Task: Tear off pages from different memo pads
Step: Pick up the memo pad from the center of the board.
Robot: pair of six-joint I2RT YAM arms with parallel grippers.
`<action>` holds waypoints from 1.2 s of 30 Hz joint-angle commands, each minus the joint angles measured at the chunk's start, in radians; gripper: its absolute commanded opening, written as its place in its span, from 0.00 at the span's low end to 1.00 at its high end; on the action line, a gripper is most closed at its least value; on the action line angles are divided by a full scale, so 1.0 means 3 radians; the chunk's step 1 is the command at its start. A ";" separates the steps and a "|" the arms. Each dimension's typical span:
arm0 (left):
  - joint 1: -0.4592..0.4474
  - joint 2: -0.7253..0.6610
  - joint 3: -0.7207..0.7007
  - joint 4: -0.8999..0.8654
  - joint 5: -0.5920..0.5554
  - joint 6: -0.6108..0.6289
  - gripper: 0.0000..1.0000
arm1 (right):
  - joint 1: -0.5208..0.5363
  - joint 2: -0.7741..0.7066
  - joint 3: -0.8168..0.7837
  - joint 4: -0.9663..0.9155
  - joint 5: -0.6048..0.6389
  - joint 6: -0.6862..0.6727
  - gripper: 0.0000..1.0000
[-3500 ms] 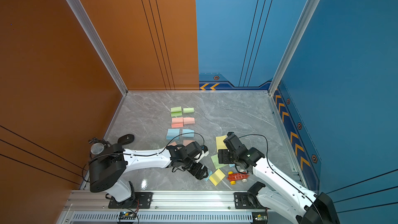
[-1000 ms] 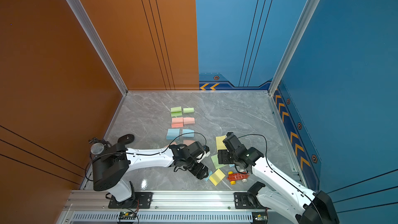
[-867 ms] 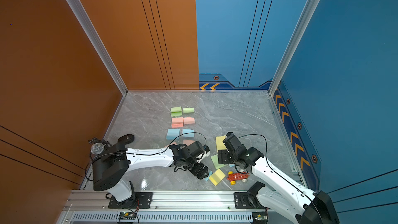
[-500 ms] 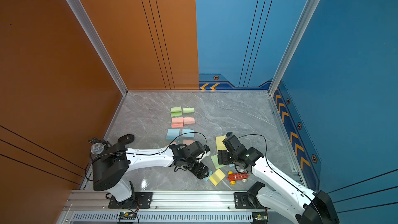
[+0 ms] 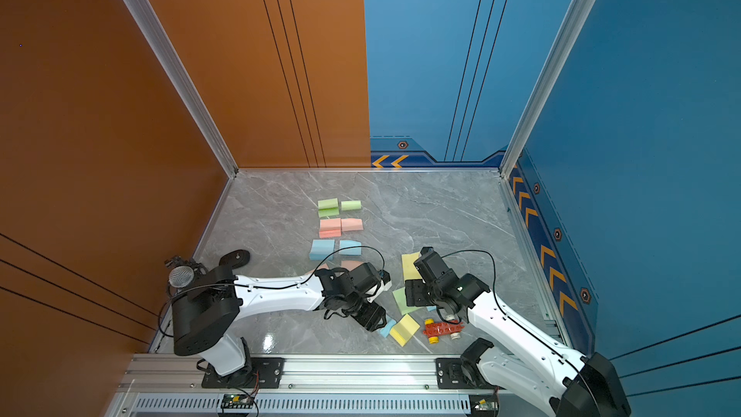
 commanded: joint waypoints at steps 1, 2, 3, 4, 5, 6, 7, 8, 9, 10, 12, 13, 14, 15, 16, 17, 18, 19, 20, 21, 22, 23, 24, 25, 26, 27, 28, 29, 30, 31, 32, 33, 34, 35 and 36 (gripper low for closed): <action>0.0013 0.0036 0.0028 -0.0102 -0.0047 0.0029 0.67 | 0.0061 0.0051 0.0022 0.0030 0.0048 -0.0112 0.84; 0.0018 0.0042 0.0023 -0.0102 -0.0056 0.0025 0.67 | 0.0113 0.0056 0.0036 0.0056 0.0043 -0.0170 0.83; 0.0019 0.0042 0.0013 -0.0099 -0.0060 0.0024 0.66 | 0.0246 0.0035 0.0047 0.0108 0.0048 -0.0267 0.83; 0.0024 0.0038 0.0012 -0.0100 -0.0061 0.0023 0.66 | 0.0373 -0.0004 0.0042 0.0177 0.0083 -0.0371 0.82; 0.0026 0.0032 0.0002 -0.0102 -0.0061 0.0024 0.66 | 0.0548 -0.0086 0.0011 0.0280 0.0161 -0.0538 0.82; 0.0029 0.0027 -0.0005 -0.0099 -0.0061 0.0025 0.66 | 0.0760 -0.0195 -0.0028 0.0406 0.0286 -0.0741 0.81; 0.0038 0.0017 -0.0015 -0.0102 -0.0061 0.0031 0.66 | 0.0922 -0.0274 -0.0057 0.0497 0.0430 -0.0827 0.81; 0.0047 0.0008 -0.0019 -0.0102 -0.0061 0.0032 0.66 | 0.1068 -0.0379 -0.0081 0.0615 0.0426 -0.1005 0.79; 0.0058 0.0002 -0.0028 -0.0102 -0.0057 0.0035 0.66 | 0.1220 -0.0476 -0.0120 0.0747 0.0465 -0.1201 0.78; 0.0067 0.0001 -0.0036 -0.0102 -0.0048 0.0039 0.66 | 0.1341 -0.0556 -0.0151 0.0839 0.0555 -0.1355 0.76; 0.0080 -0.0004 -0.0045 -0.0099 -0.0033 0.0049 0.66 | 0.1519 -0.0670 -0.0134 0.0886 0.0922 -0.1576 0.75; 0.0084 -0.0009 -0.0049 -0.0102 -0.0035 0.0053 0.66 | 0.1538 -0.0694 -0.0089 0.0837 0.1120 -0.1597 0.75; 0.0089 -0.0014 -0.0059 -0.0101 -0.0032 0.0058 0.66 | 0.1528 -0.0724 -0.0015 0.0768 0.1308 -0.1629 0.75; 0.0095 -0.0014 -0.0068 -0.0103 -0.0029 0.0064 0.66 | 0.1507 -0.0758 0.0057 0.0711 0.1461 -0.1700 0.75; 0.0100 -0.0014 -0.0074 -0.0099 -0.0030 0.0071 0.66 | 0.1475 -0.0790 0.0134 0.0694 0.1546 -0.1796 0.75; 0.0105 -0.0010 -0.0074 -0.0102 -0.0025 0.0079 0.66 | 0.1430 -0.0831 0.0206 0.0693 0.1576 -0.1962 0.75; 0.0115 -0.0009 -0.0078 -0.0102 -0.0021 0.0085 0.66 | 0.1375 -0.0864 0.0280 0.0718 0.1569 -0.2154 0.75; 0.0118 -0.0004 -0.0079 -0.0101 -0.0020 0.0093 0.66 | 0.1296 -0.0884 0.0361 0.0743 0.1532 -0.2366 0.73; 0.0121 0.0001 -0.0077 -0.0099 -0.0013 0.0102 0.66 | 0.1186 -0.0880 0.0472 0.0738 0.1425 -0.2650 0.72; 0.0126 0.0006 -0.0073 -0.0100 -0.0010 0.0109 0.66 | 0.1091 -0.0856 0.0571 0.0692 0.1295 -0.2852 0.71; 0.0126 0.0016 -0.0069 -0.0099 -0.0005 0.0116 0.66 | 0.0979 -0.0808 0.0699 0.0594 0.1139 -0.3051 0.71; 0.0129 0.0016 -0.0063 -0.0102 0.0008 0.0129 0.66 | 0.0852 -0.0740 0.0846 0.0435 0.0969 -0.3218 0.72; 0.0131 0.0021 -0.0063 -0.0101 0.0007 0.0141 0.66 | 0.0765 -0.0674 0.0975 0.0271 0.0821 -0.3377 0.71; 0.0140 0.0026 -0.0060 -0.0099 0.0010 0.0151 0.66 | 0.0692 -0.0612 0.1097 0.0090 0.0702 -0.3559 0.71; 0.0143 0.0039 -0.0054 -0.0102 0.0019 0.0162 0.66 | 0.0649 -0.0571 0.1164 -0.0066 0.0618 -0.3753 0.70; 0.0151 0.0050 -0.0045 -0.0102 0.0026 0.0175 0.66 | 0.0626 -0.0547 0.1188 -0.0174 0.0588 -0.3930 0.69; 0.0152 0.0069 -0.0032 -0.0102 0.0040 0.0189 0.66 | 0.0610 -0.0528 0.1198 -0.0319 0.0531 -0.4131 0.69; 0.0152 0.0086 -0.0020 -0.0099 0.0051 0.0208 0.66 | 0.0577 -0.0529 0.1182 -0.0478 0.0399 -0.4357 0.69; 0.0152 0.0105 -0.0002 -0.0101 0.0066 0.0223 0.66 | 0.0559 -0.0552 0.1139 -0.0577 0.0289 -0.4526 0.67; 0.0152 0.0122 0.0006 -0.0101 0.0077 0.0243 0.66 | 0.0545 -0.0607 0.1045 -0.0632 0.0187 -0.4659 0.64; 0.0152 0.0137 0.0022 -0.0102 0.0073 0.0257 0.66 | 0.0536 -0.0684 0.0926 -0.0669 0.0057 -0.4773 0.61; 0.0152 0.0149 0.0035 -0.0101 0.0077 0.0268 0.66 | 0.0536 -0.0766 0.0816 -0.0705 -0.0056 -0.4889 0.58; 0.0151 0.0159 0.0050 -0.0100 0.0082 0.0282 0.66 | 0.0560 -0.0795 0.0758 -0.0820 -0.0144 -0.4997 0.52; 0.0151 0.0168 0.0058 -0.0097 0.0088 0.0288 0.66 | 0.0615 -0.0750 0.0732 -0.0900 -0.0152 -0.4982 0.47; 0.0152 0.0174 0.0063 -0.0097 0.0087 0.0290 0.66 | 0.0675 -0.0696 0.0706 -0.0954 -0.0176 -0.4997 0.43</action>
